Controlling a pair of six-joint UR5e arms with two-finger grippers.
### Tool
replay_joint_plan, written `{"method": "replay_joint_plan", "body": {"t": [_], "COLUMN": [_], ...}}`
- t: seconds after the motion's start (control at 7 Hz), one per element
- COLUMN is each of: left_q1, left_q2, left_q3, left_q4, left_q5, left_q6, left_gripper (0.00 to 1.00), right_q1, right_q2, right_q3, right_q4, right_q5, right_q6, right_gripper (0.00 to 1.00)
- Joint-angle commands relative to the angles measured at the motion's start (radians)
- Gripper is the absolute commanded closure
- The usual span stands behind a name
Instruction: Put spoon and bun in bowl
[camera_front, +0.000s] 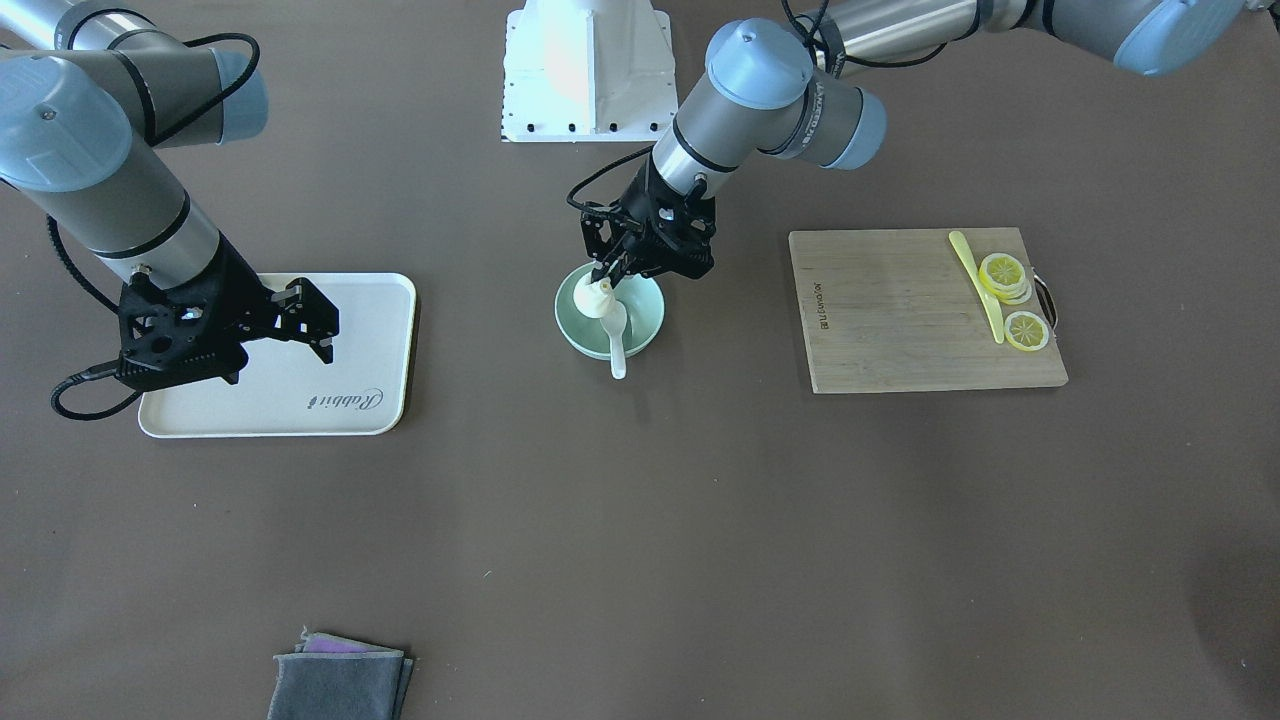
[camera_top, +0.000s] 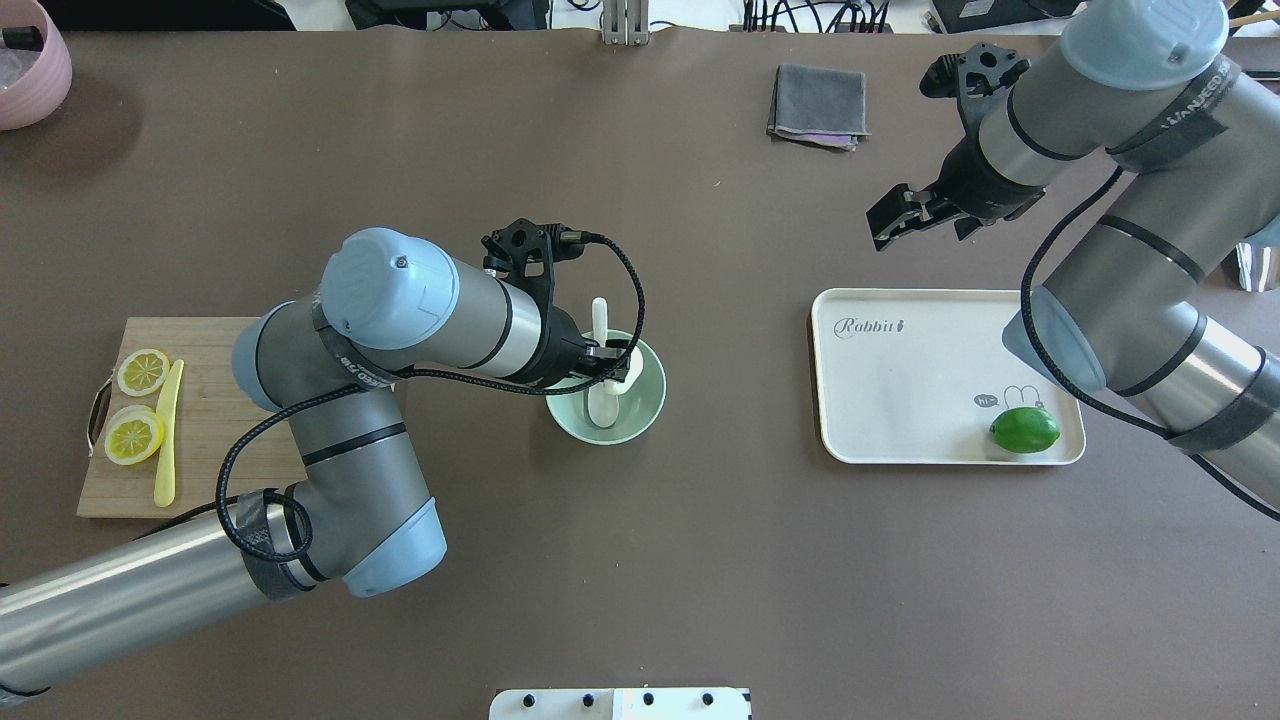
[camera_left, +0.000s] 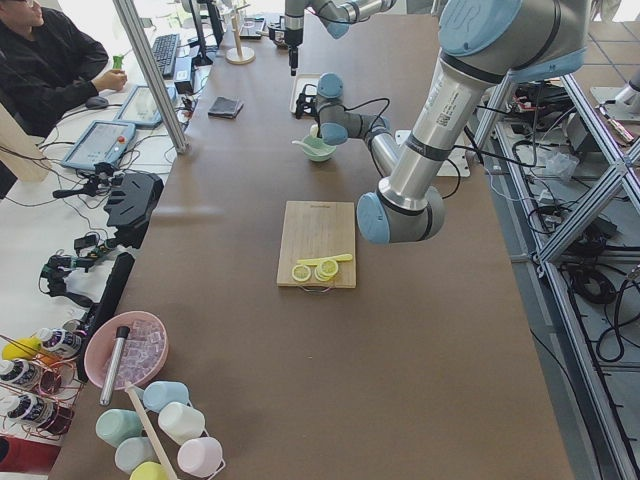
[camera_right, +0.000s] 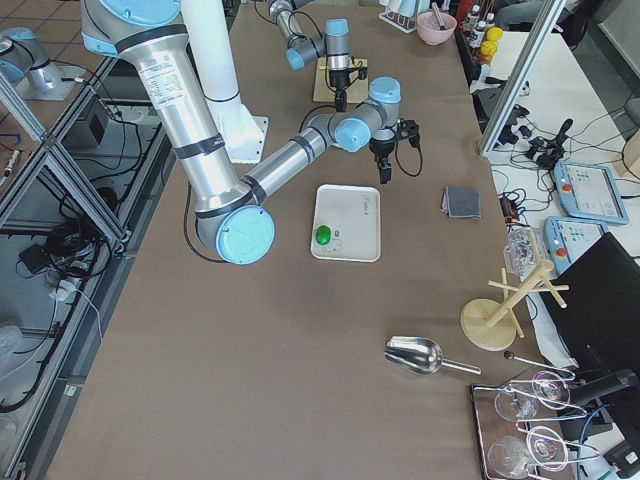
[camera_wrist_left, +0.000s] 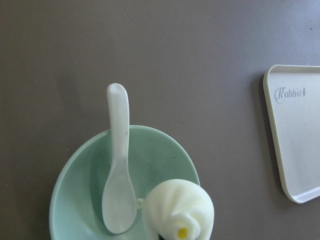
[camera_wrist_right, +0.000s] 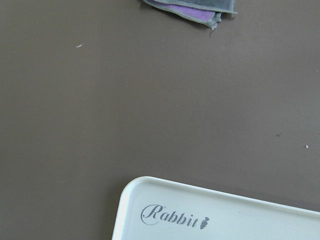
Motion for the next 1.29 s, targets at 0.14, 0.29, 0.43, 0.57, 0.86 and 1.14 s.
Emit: {"method": "replay_joint_plan", "body": {"t": [0.14,0.29,0.43,0.57,0.86,1.14], "left_q1": [-0.043,-0.090,-0.131,-0.191,-0.370,-0.657], "left_q2": [0.017,0.050,0.075,0.093,0.202,0.329], "left_q3": [-0.002,-0.055,-0.149,-0.174,-0.195,-0.200], "left_q4": [0.023,0.123,0.260,0.326,0.341,0.390], "left_q5": [0.061,0.063,0.062,0.054,-0.095,-0.307], "left_q6": [0.009,0.079,0.240,0.352,0.528,0.792], "left_gripper": [0.02,0.02,0.02,0.02,0.02,0.02], "right_q1": [0.089,0.140,0.183,0.224,0.261,0.371], "right_q2": [-0.007,-0.007,-0.034,-0.063,-0.116,-0.256], "right_q3": [0.008,0.010,0.010,0.008,-0.007,0.000], "right_q4": [-0.048,-0.106,-0.154,-0.162,-0.162,-0.150], "right_q5": [0.057,0.058,0.058,0.058,0.028,0.081], "right_q6": [-0.036,-0.141,-0.280,-0.342,-0.430,-0.494], "right_gripper": [0.00,0.00,0.00,0.00,0.00,0.00]}}
